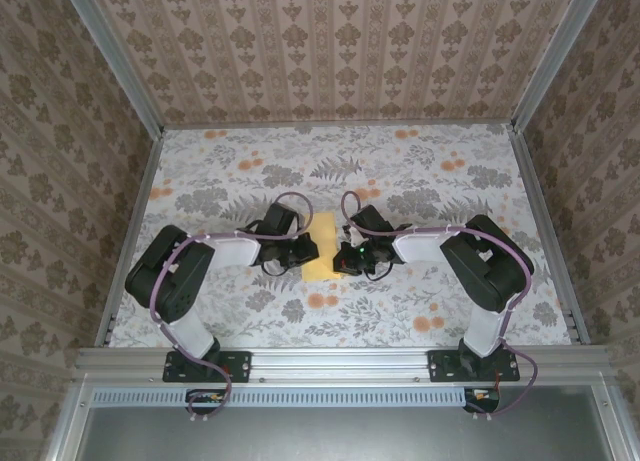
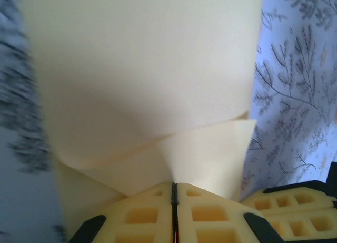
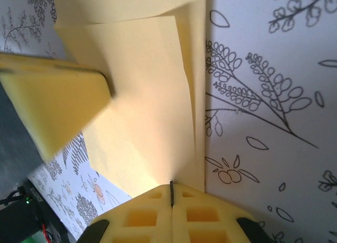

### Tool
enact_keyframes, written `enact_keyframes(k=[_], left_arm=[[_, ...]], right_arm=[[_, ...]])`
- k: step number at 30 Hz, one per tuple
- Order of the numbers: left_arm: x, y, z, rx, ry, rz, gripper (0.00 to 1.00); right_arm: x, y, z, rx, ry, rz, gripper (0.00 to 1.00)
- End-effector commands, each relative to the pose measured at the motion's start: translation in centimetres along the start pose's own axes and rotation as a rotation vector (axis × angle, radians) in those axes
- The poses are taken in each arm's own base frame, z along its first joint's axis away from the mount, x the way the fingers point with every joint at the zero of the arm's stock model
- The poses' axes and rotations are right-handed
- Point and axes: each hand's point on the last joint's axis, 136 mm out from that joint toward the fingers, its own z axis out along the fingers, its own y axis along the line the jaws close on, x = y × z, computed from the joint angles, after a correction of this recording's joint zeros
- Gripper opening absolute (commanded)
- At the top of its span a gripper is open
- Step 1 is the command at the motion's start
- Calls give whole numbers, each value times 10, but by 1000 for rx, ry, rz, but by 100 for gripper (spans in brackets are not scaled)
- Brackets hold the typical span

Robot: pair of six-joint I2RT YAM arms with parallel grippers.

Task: Fold a paper plane with a square sheet of paper (pick it up from the middle)
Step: Fold the triangle a second time at the center of the table.

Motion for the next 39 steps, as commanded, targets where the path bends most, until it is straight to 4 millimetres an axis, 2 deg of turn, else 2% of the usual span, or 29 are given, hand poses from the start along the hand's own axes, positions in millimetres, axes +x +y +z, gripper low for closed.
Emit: enact_keyframes(k=[1,5,8,11,13,15,17,20,24,28,34,39], left_arm=[[-3,44,-4,-117,28,16,10],[-19,61,-14,-123,1,-4,10],[-36,57,-27,-102,-49,-4,11],[-52,35,-44,-55,-110,43,11],[-53,16,-50,-10,-131,79,10],[-50,-1,-53,27,-141,102,8],[-34,-22,-45,59,-116,136,8],[-18,-33,-29,67,-83,154,6],[-3,-28,-6,45,-26,144,4],[1,-19,4,18,-5,127,3],[-5,6,5,-59,-11,96,2],[-15,34,-5,-114,-30,70,2]], right_arm=[[39,-62,2,214,100,85,0],[42,-63,2,213,108,88,0],[42,-62,1,207,105,88,0],[41,-58,0,195,99,90,0],[40,-56,1,189,95,89,0],[40,-55,1,187,95,91,0],[40,-55,2,184,96,91,0],[39,-54,3,181,95,95,0],[38,-51,4,173,94,92,0],[38,-51,4,172,96,96,0],[44,-59,5,189,109,106,0],[51,-66,4,206,121,114,0]])
